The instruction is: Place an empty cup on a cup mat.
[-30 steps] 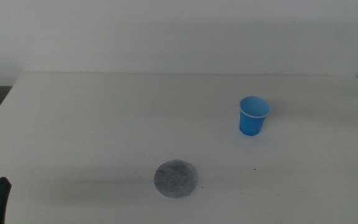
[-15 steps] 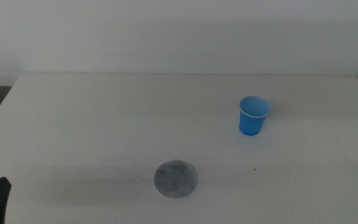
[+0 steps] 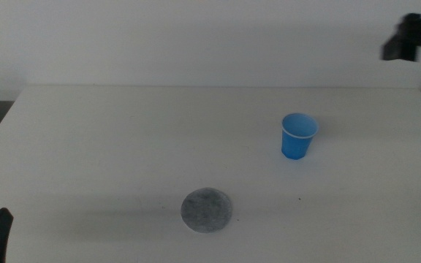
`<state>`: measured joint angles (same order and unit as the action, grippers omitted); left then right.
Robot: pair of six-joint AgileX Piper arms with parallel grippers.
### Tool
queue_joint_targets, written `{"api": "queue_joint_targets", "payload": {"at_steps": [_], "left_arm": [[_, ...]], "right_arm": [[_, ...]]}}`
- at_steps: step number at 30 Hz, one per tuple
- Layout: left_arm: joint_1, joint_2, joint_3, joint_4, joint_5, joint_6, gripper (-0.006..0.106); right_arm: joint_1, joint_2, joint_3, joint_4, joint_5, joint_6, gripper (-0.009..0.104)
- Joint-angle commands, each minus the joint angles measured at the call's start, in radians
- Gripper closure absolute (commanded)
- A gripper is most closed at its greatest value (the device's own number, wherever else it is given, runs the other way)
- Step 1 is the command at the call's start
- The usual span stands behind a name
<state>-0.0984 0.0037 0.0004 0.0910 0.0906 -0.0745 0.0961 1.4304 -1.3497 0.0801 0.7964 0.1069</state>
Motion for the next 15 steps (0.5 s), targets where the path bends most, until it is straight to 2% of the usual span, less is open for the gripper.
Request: {"api": "queue_joint_targets", "payload": {"at_steps": [1,5,15], "left_arm": [[-0.002,-0.004,0.0,-0.003,-0.005,-0.003,0.007],[-0.002,-0.004,0.0,-0.003,-0.005,-0.003,0.007],[-0.002,-0.004,0.0,-0.003,-0.005,-0.003,0.007]], "right_arm": [[0.031,0.065,-0.058,-0.017,0.008,-0.011,0.016],[0.071,0.174,-0.143,-0.017,0.026,-0.011,0.005],[0.133,0.474,-0.408,-0.022,0.212,0.035,0.004]]}}
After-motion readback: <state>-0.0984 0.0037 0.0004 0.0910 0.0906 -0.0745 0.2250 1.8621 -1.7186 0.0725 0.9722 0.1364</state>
